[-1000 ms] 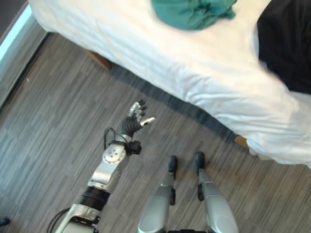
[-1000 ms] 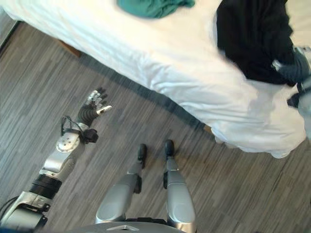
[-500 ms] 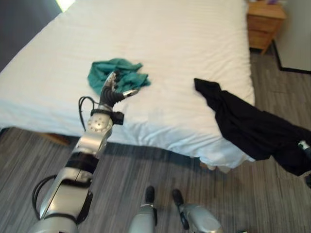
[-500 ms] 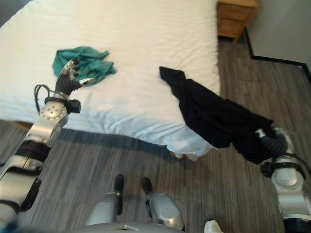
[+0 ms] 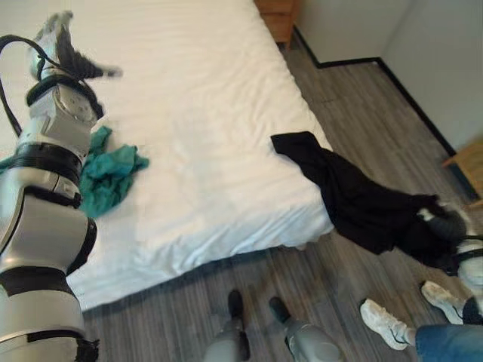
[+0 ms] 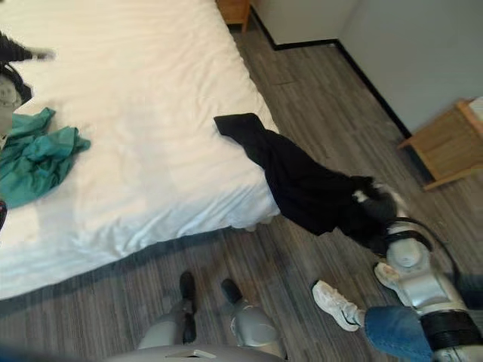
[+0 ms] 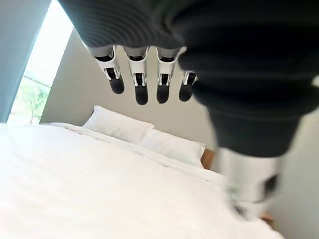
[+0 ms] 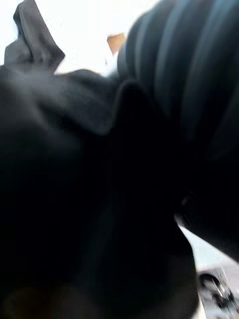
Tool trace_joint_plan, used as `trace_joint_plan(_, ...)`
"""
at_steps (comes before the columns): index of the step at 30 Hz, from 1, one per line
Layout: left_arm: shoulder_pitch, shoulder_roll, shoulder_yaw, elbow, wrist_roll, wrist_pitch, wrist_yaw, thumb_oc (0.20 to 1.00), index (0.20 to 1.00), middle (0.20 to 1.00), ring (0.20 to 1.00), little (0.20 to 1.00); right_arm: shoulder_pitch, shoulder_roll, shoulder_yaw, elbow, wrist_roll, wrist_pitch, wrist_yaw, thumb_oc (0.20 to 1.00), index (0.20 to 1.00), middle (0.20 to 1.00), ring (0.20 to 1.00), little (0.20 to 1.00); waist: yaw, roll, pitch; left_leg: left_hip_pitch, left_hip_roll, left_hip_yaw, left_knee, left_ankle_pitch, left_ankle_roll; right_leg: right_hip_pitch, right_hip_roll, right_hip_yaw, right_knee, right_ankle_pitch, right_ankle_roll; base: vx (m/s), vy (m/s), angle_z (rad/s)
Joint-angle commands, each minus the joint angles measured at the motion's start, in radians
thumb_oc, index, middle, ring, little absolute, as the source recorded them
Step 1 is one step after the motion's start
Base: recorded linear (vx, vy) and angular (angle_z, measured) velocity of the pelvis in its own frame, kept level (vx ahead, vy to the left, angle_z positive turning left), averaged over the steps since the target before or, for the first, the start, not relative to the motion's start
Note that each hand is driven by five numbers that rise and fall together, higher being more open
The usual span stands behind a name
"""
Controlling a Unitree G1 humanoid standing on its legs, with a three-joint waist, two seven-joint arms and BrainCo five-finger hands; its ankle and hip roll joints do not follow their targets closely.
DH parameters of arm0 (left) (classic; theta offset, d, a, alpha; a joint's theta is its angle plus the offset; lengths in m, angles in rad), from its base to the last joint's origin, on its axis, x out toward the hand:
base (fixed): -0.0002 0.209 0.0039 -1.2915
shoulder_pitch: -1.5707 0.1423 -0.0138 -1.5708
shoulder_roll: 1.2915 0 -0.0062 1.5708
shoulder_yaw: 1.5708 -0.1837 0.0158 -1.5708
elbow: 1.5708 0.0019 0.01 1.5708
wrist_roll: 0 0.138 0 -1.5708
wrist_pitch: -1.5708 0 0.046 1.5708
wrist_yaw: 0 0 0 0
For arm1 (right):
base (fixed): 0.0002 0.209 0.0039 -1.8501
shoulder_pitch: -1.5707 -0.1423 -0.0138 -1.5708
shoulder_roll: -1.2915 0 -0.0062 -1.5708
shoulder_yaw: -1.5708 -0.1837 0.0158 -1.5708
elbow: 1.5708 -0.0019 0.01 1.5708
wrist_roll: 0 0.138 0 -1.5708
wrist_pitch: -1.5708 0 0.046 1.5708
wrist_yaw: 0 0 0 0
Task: Pick up bed clothes into laundry basket.
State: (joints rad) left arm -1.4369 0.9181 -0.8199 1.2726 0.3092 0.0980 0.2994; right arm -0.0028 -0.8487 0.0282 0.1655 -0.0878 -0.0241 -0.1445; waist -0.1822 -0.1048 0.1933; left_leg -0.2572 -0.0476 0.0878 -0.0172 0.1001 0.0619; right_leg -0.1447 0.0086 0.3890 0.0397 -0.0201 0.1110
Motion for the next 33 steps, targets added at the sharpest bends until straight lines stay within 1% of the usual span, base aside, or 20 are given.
trace_joint_plan(1, -0.076, 0.075, -0.066, 0.05, 0.217, 0.029, -0.082, 1.0, 1.0, 1.0, 1.0, 1.0, -0.098, -0.047, -0.156, 0.037, -0.001, -0.033, -0.031, 0.2, 0.2, 0.2, 0.2, 0.2, 0.046, -0.048, -0.002, 0.024, 0.074, -0.016, -0.007, 0.02, -0.055, 0.073, -0.035, -0.015, -0.054, 0.152, 0.065, 0.03, 0.115, -0.08)
trace_joint_plan(4, -0.092, 0.104, -0.115, 0.1, 0.266, 0.029, -0.122, 1.0, 1.0, 1.0, 1.0, 1.0, -0.099, -0.06, -0.152, 0.028, 0.005, -0.035, -0.018, 0.2, 0.2, 0.2, 0.2, 0.2, 0.04, -0.059, -0.014, 0.024, 0.073, -0.012, -0.008, 0.009, -0.05, 0.071, -0.04, -0.023, -0.064, 0.16, 0.069, 0.04, 0.083, 0.03)
trace_joint_plan(6, -0.039, 0.119, -0.127, 0.146, 0.319, 0.017, -0.179, 1.0, 1.0, 1.0, 1.0, 1.0, -0.086, -0.069, -0.154, 0.002, 0.002, -0.042, 0.002, 0.2, 0.2, 0.2, 0.2, 0.2, 0.038, -0.068, -0.025, 0.036, 0.069, -0.013, -0.014, 0.003, -0.048, 0.077, -0.043, -0.028, -0.069, 0.165, 0.068, 0.09, 0.062, -0.05)
trace_joint_plan(10, 0.012, 0.127, -0.101, 0.157, 0.319, 0.008, -0.209, 1.0, 1.0, 1.0, 1.0, 1.0, -0.079, -0.088, -0.166, -0.01, 0.003, -0.044, 0.012, 0.2, 0.2, 0.2, 0.2, 0.2, 0.037, -0.064, -0.035, 0.03, 0.065, -0.019, -0.025, 0.01, -0.048, 0.07, -0.045, -0.039, -0.072, 0.167, 0.064, 0.02, 0.031, 0.04)
trace_joint_plan(13, 0.026, 0.115, -0.107, 0.154, 0.326, 0.006, -0.22, 1.0, 1.0, 1.0, 1.0, 1.0, -0.091, -0.098, -0.156, -0.006, 0.0, -0.042, 0.009, 0.2, 0.2, 0.2, 0.2, 0.2, 0.037, -0.063, -0.036, 0.027, 0.062, -0.026, -0.029, 0.011, -0.048, 0.066, -0.046, -0.05, -0.073, 0.166, 0.063, 0.02, 0.017, 0.12)
trace_joint_plan(17, 0.065, 0.098, -0.072, 0.149, 0.304, 0.003, -0.235, 1.0, 1.0, 1.0, 1.0, 1.0, -0.106, -0.11, -0.142, 0.0, -0.006, -0.036, 0.013, 0.2, 0.2, 0.2, 0.2, 0.2, 0.039, -0.065, -0.026, 0.023, 0.053, -0.039, -0.029, 0.006, -0.044, 0.062, -0.051, -0.067, -0.073, 0.171, 0.064, 0.01, 0.012, 0.05)
trace_joint_plan(21, 0.139, 0.09, -0.004, 0.168, 0.233, -0.01, -0.254, 1.0, 1.0, 1.0, 1.0, 1.0, -0.113, -0.102, -0.117, -0.014, 0.0, -0.041, 0.034, 0.2, 0.2, 0.2, 0.2, 0.2, 0.033, -0.079, -0.018, 0.024, 0.048, -0.04, -0.021, -0.005, -0.041, 0.061, -0.051, -0.06, -0.07, 0.19, 0.066, 0.03, 0.017, 0.07)
trace_joint_plan(26, 0.219, 0.076, 0.057, 0.185, 0.203, -0.012, -0.277, 1.0, 1.0, 1.0, 1.0, 1.0, -0.136, -0.106, -0.091, -0.026, 0.002, -0.04, 0.045, 0.2, 0.2, 0.2, 0.2, 0.2, 0.025, -0.085, -0.009, 0.02, 0.048, -0.036, -0.009, -0.018, -0.04, 0.059, -0.052, -0.061, -0.07, 0.193, 0.066, 0.0, 0.003, 0.01)
trace_joint_plan(27, 0.222, 0.077, 0.06, 0.184, 0.204, -0.012, -0.276, 1.0, 1.0, 1.0, 1.0, 1.0, -0.138, -0.107, -0.089, -0.025, 0.002, -0.04, 0.045, 0.2, 0.2, 0.2, 0.2, 0.2, 0.025, -0.083, -0.011, 0.015, 0.049, -0.034, -0.009, -0.012, -0.041, 0.053, -0.05, -0.059, -0.07, 0.198, 0.066, 0.0, 0.0, 0.0)
trace_joint_plan(29, 0.301, 0.05, 0.091, 0.197, 0.194, -0.02, -0.336, 1.0, 1.0, 1.0, 1.0, 1.0, -0.151, -0.105, -0.075, -0.04, 0.009, -0.038, 0.057, 0.2, 0.2, 0.2, 0.2, 0.2, 0.017, -0.094, 0.004, 0.014, 0.05, -0.031, -0.008, -0.02, -0.04, 0.051, -0.05, -0.056, -0.076, 0.208, 0.068, 0.01, 0.014, -0.02)
trace_joint_plan(30, 0.305, 0.051, 0.094, 0.196, 0.194, -0.02, -0.336, 1.0, 1.0, 1.0, 1.0, 1.0, -0.153, -0.106, -0.072, -0.04, 0.009, -0.038, 0.057, 0.2, 0.2, 0.2, 0.2, 0.2, 0.015, -0.092, 0.003, 0.014, 0.05, -0.031, -0.008, -0.02, -0.04, 0.051, -0.05, -0.056, -0.077, 0.208, 0.068, 0.02, 0.032, -0.06)
trace_joint_plan(31, 0.342, 0.044, 0.112, 0.208, 0.205, -0.019, -0.362, 1.0, 1.0, 1.0, 1.0, 1.0, -0.149, -0.104, -0.074, -0.05, 0.009, -0.035, 0.064, 0.2, 0.2, 0.2, 0.2, 0.2, 0.012, -0.095, 0.008, 0.014, 0.051, -0.026, -0.008, -0.023, -0.04, 0.048, -0.048, -0.05, -0.079, 0.214, 0.07, 0.01, 0.023, -0.06)
trace_joint_plan(33, 0.38, 0.044, 0.131, 0.223, 0.206, -0.022, -0.381, 1.0, 1.0, 1.0, 1.0, 1.0, -0.147, -0.097, -0.066, -0.061, 0.014, -0.04, 0.075, 0.2, 0.2, 0.2, 0.2, 0.2, 0.005, -0.1, 0.008, 0.014, 0.054, -0.019, -0.005, -0.027, -0.04, 0.045, -0.045, -0.042, -0.08, 0.219, 0.072, 0.01, 0.026, -0.06)
